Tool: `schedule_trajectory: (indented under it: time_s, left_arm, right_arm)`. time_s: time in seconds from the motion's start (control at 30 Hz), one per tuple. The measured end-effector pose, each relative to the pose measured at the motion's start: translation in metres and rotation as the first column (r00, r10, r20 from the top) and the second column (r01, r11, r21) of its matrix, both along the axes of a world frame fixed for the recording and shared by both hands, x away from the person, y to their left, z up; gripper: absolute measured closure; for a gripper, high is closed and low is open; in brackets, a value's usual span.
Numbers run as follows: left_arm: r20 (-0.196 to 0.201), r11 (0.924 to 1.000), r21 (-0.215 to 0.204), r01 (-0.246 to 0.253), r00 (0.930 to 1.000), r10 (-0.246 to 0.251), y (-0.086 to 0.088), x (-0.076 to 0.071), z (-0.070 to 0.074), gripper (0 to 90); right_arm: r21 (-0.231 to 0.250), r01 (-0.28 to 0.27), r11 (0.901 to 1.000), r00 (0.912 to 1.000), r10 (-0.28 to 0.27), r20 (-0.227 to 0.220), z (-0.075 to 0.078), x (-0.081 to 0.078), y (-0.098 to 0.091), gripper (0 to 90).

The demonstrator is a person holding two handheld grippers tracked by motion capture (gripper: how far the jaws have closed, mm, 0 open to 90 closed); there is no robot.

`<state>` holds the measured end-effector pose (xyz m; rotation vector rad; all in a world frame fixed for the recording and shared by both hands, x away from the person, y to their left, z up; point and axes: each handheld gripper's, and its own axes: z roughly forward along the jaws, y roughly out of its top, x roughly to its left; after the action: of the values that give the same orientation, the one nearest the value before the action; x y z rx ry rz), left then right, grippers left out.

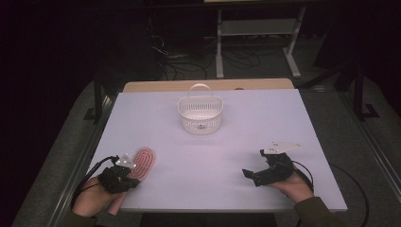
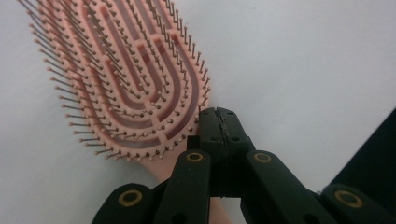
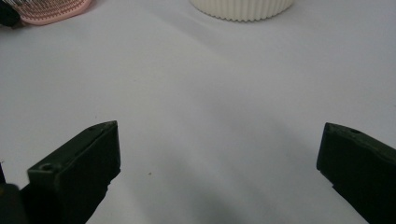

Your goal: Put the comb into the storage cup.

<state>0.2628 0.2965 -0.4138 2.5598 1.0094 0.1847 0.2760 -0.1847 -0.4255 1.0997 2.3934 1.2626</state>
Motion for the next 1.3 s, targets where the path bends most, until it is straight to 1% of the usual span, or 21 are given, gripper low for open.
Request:
schedule_trajectory:
  time_s: [0.07,0.3,0.43,0.63,0.7,0.83,0.87,0.97,1.07,1.1,1.23,1.27,1.3]
  left_arm:
    - [0.005,1.0,0.006,-0.003,1.0,0.003,0.002,0.002,0.0,90.0]
    - [0.034,0.9987,0.031,-0.04,0.9987,0.039,0.009,0.011,0.002,90.0]
    - [0.043,0.9972,0.047,-0.058,0.9975,0.056,0.014,0.014,0.003,90.0]
    - [0.053,0.9953,0.045,-0.086,0.9951,0.084,0.022,0.018,0.002,90.0]
    - [0.055,0.9947,0.036,-0.096,0.994,0.094,0.024,0.018,0.002,90.0]
    - [0.055,0.9946,0.034,-0.098,0.9939,0.096,0.025,0.019,0.002,90.0]
    - [0.055,0.9949,0.028,-0.097,0.9939,0.095,0.025,0.019,0.002,90.0]
    - [0.052,0.9958,-0.009,-0.092,0.9944,0.092,0.025,0.018,0.006,90.0]
    - [0.067,0.9951,-0.054,-0.083,0.994,0.086,0.022,0.018,0.01,90.0]
    - [0.07,0.9937,-0.081,-0.077,0.9941,0.083,0.02,0.019,0.012,90.0]
    - [0.085,0.9881,-0.144,-0.056,0.994,0.069,0.012,0.021,0.017,85.9]
    - [0.09,0.9849,-0.164,-0.054,0.9935,0.07,0.01,0.021,0.018,84.1]
    - [0.103,0.9816,-0.186,-0.041,0.9928,0.061,0.007,0.022,0.02,81.6]
  right_arm:
    - [0.001,0.0,1.0,1.0,0.0,0.001,0.0,0.0,0.0,0.0]
    - [0.001,0.0,1.0,1.0,0.0,0.001,0.0,0.0,0.0,0.0]
    - [0.001,0.001,1.0,1.0,-0.001,0.002,0.0,0.0,0.0,0.0]
    - [0.001,0.001,1.0,1.0,-0.001,0.001,0.0,0.0,0.0,0.0]
    - [0.001,0.001,1.0,1.0,-0.001,0.001,0.0,0.0,0.0,0.0]
    - [0.001,0.0,1.0,1.0,0.0,0.0,0.0,0.0,0.0,0.0]
    - [0.001,0.0,1.0,1.0,0.0,0.0,0.0,0.0,0.0,0.0]
    - [0.0,-0.001,1.0,1.0,0.001,0.0,0.0,0.0,0.0,0.0]
    - [0.002,0.001,1.0,1.0,-0.001,-0.001,0.0,0.001,0.0,0.0]
    - [0.002,0.001,1.0,1.0,-0.001,-0.001,0.0,0.001,0.0,0.0]
    - [0.003,0.001,1.0,1.0,-0.001,-0.001,0.0,0.0,-0.001,0.0]
    - [0.003,0.001,1.0,1.0,-0.001,-0.001,0.0,0.0,-0.001,0.0]
    - [0.003,0.0,1.0,1.0,0.0,0.0,0.0,0.0,-0.001,0.0]
